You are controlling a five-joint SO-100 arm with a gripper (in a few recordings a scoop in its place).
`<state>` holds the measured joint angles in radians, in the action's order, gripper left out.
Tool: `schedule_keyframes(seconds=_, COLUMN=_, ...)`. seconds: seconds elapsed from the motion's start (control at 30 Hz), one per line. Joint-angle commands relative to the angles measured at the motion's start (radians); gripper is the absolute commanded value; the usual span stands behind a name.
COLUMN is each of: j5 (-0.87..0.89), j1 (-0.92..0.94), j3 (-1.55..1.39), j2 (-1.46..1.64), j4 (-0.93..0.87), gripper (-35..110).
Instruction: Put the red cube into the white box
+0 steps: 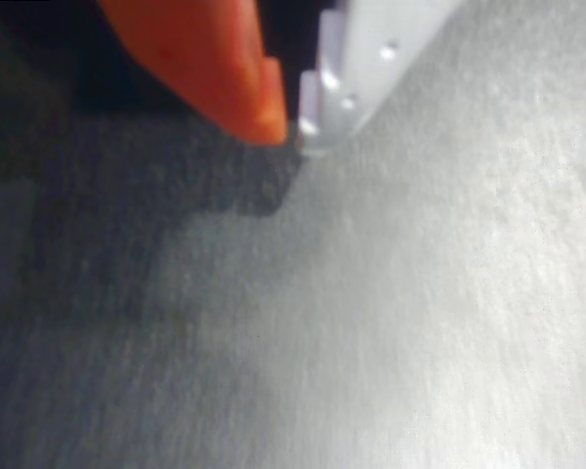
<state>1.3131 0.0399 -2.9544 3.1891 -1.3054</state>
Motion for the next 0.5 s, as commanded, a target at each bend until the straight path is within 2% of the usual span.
schedule_keyframes(seconds=0.0, j5=0.006, j1=0.005, j3=0.002, j2=0.008, j4=-0.012, gripper=0)
schedule_keyframes(seconds=0.4, j5=0.032, j1=0.006, j3=0.0, j2=0.008, j4=-0.012, gripper=0)
schedule_keyframes(seconds=0.47, j5=0.101, j1=0.006, j3=0.0, j2=0.008, j4=-0.02, gripper=0)
